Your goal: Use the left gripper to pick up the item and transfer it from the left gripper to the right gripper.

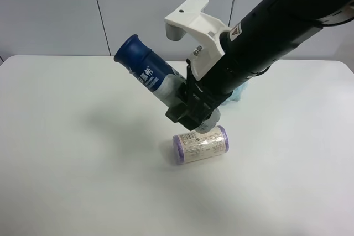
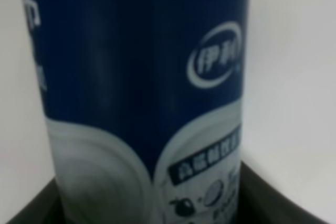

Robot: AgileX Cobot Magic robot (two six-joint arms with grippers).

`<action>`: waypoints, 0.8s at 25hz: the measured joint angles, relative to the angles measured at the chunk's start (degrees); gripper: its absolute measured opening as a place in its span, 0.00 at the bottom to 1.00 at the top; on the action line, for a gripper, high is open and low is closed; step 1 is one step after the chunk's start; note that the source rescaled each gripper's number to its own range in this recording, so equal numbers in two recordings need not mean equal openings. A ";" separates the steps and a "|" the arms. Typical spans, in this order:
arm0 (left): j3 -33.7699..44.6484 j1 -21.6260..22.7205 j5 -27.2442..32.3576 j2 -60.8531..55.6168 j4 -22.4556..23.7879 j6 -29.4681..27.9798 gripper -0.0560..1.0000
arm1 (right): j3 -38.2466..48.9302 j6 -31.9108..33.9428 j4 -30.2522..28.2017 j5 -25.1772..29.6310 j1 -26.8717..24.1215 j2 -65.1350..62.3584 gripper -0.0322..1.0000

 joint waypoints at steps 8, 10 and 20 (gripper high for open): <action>0.00 0.00 0.00 0.00 0.00 0.00 0.99 | -6.24 14.15 -11.71 9.59 0.00 -1.04 0.03; 0.00 0.00 0.00 0.00 0.00 0.00 0.99 | -7.53 16.22 -12.93 11.78 -0.12 -1.22 0.03; 0.00 0.00 0.00 0.00 0.00 0.00 0.99 | -8.54 18.85 -13.27 14.99 -9.91 -3.63 0.03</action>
